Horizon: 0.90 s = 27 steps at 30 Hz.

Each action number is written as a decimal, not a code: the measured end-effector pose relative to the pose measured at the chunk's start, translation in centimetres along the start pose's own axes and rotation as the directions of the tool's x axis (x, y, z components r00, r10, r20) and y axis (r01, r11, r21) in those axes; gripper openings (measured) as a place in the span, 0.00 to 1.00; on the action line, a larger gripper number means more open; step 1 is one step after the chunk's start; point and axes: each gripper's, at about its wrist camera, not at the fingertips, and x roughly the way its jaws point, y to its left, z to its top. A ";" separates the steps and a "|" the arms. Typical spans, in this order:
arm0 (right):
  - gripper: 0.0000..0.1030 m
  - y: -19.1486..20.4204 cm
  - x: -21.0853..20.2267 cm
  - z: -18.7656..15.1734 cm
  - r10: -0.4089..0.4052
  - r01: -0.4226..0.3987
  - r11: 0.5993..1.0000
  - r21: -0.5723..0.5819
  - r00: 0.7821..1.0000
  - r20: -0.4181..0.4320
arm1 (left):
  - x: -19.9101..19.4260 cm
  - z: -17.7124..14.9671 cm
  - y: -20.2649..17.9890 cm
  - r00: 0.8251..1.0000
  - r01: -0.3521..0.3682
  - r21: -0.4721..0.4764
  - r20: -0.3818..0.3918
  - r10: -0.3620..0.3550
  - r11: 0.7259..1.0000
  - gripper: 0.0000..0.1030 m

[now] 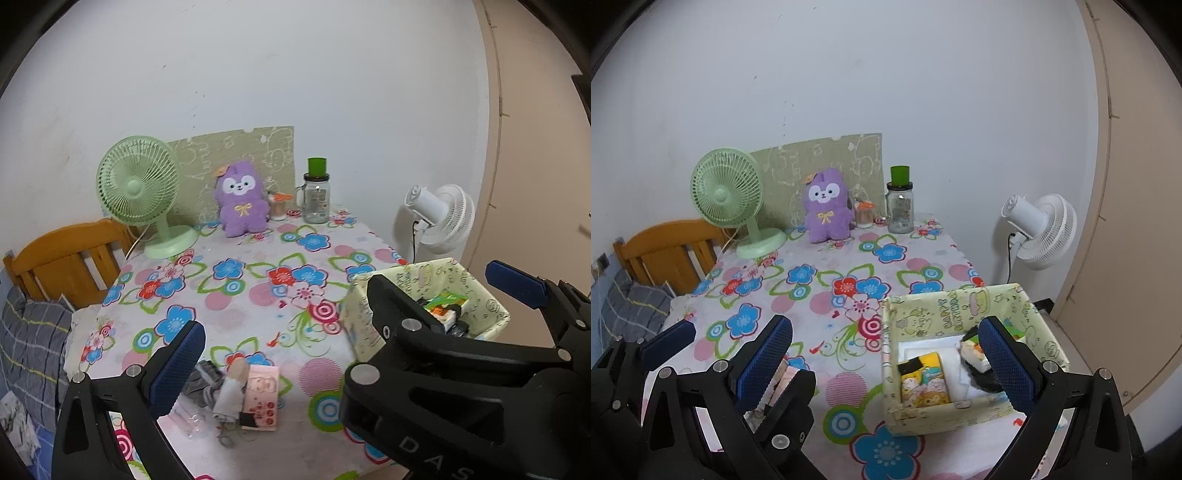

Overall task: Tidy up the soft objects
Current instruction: 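Move both tools back over the remaining items on the tablecloth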

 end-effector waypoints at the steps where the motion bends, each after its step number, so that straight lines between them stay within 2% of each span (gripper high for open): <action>1: 0.99 0.5 0.2 -0.1 0.003 -0.003 1.000 -0.003 1.000 -0.003 | 0.1 -0.1 0.4 1.000 -0.001 -0.005 -0.001 0.001 1.000 1.00; 7: 0.99 2.7 1.2 -0.6 0.021 -0.021 1.000 -0.001 1.000 -0.011 | 0.7 -0.9 2.8 1.000 -0.028 -0.030 -0.013 0.027 0.999 1.00; 12: 0.99 4.6 2.1 -0.9 0.017 -0.017 0.999 -0.028 1.000 -0.006 | 1.5 -1.6 4.7 0.999 -0.044 -0.046 -0.034 0.042 0.998 1.00; 21: 0.99 7.4 4.2 -2.1 0.058 -0.060 0.995 -0.077 0.998 -0.025 | 3.5 -3.2 7.6 0.995 -0.063 -0.083 -0.083 0.056 0.995 1.00; 27: 0.99 8.8 6.4 -3.5 0.071 -0.077 0.993 -0.091 0.995 -0.071 | 5.3 -4.8 9.3 0.991 -0.076 -0.109 -0.115 0.063 0.991 0.99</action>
